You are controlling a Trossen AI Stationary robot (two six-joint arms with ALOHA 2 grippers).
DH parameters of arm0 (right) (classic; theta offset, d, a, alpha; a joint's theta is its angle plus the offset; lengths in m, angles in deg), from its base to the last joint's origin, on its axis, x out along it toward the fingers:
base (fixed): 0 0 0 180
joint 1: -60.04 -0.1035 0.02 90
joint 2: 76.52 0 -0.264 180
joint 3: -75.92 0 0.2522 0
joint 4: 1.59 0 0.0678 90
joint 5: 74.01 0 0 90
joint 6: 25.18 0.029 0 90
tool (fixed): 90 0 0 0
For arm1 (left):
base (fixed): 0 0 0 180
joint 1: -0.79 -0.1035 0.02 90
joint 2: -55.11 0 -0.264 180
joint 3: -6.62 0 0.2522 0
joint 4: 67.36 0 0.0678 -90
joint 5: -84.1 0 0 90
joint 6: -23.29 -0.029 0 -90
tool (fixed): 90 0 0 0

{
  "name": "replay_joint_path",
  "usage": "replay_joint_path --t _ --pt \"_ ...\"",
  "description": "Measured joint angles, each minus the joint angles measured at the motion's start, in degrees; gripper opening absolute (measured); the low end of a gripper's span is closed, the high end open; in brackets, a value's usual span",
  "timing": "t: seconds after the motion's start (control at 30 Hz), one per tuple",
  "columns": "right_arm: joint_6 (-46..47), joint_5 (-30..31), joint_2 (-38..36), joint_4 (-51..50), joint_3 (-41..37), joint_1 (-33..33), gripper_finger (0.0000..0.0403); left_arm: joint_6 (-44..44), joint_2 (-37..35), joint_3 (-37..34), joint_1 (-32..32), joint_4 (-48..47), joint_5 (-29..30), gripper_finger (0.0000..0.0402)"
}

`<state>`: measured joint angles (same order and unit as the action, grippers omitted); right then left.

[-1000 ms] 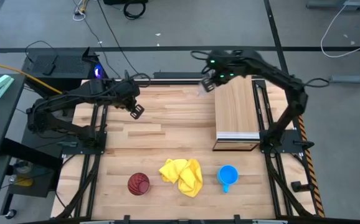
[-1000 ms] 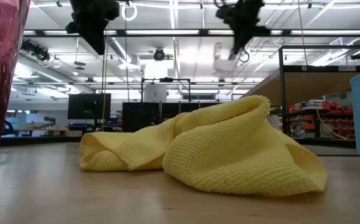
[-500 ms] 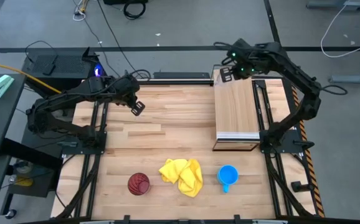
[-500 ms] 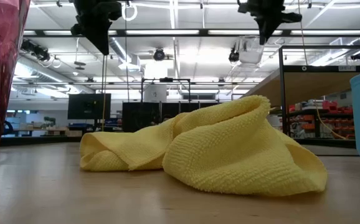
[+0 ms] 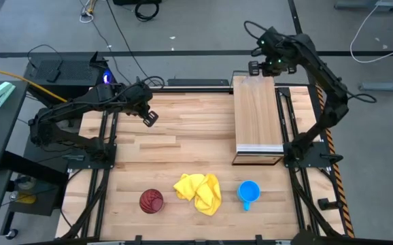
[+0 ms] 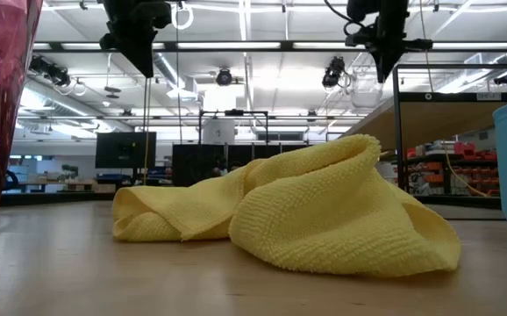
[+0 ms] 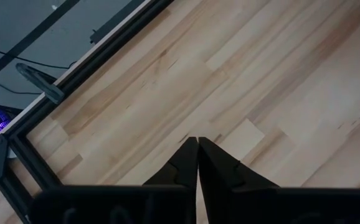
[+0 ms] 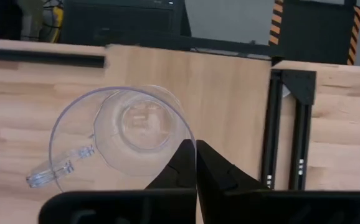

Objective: Stack small to large cups/mugs on shelf
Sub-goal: Put the transparent mug on the shelf

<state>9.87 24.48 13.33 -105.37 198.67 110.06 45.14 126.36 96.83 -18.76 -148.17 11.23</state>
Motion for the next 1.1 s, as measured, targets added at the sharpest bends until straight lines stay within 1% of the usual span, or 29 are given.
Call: replay_joint_path --t 0.2,0.47,0.73,1.0,1.1 --pt "-4.21 -0.45 1.92 0.0 0.0 3.26 0.0 0.38 0.0 0.0 0.0 0.0 0.0 0.0011" --pt "-6.46 -0.89 4.87 0.03 -0.12 4.41 0.0 0.42 0.0 0.0 0.0 -0.02 -0.33 0.0027" --pt "-7.75 -1.06 4.84 0.0 -4.61 6.44 0.0 1.06 0.0 0.0 0.0 -0.02 -0.72 0.0018" --pt "-8.65 -1.16 4.54 0.04 -4.81 6.29 0.0 1.03 0.0 0.0 0.0 1.08 -0.72 0.0023" --pt "-6.43 -1.29 2.81 0.04 -4.85 4.34 0.0 1.01 0.0 0.0 -0.04 1.09 -0.72 0.0024"
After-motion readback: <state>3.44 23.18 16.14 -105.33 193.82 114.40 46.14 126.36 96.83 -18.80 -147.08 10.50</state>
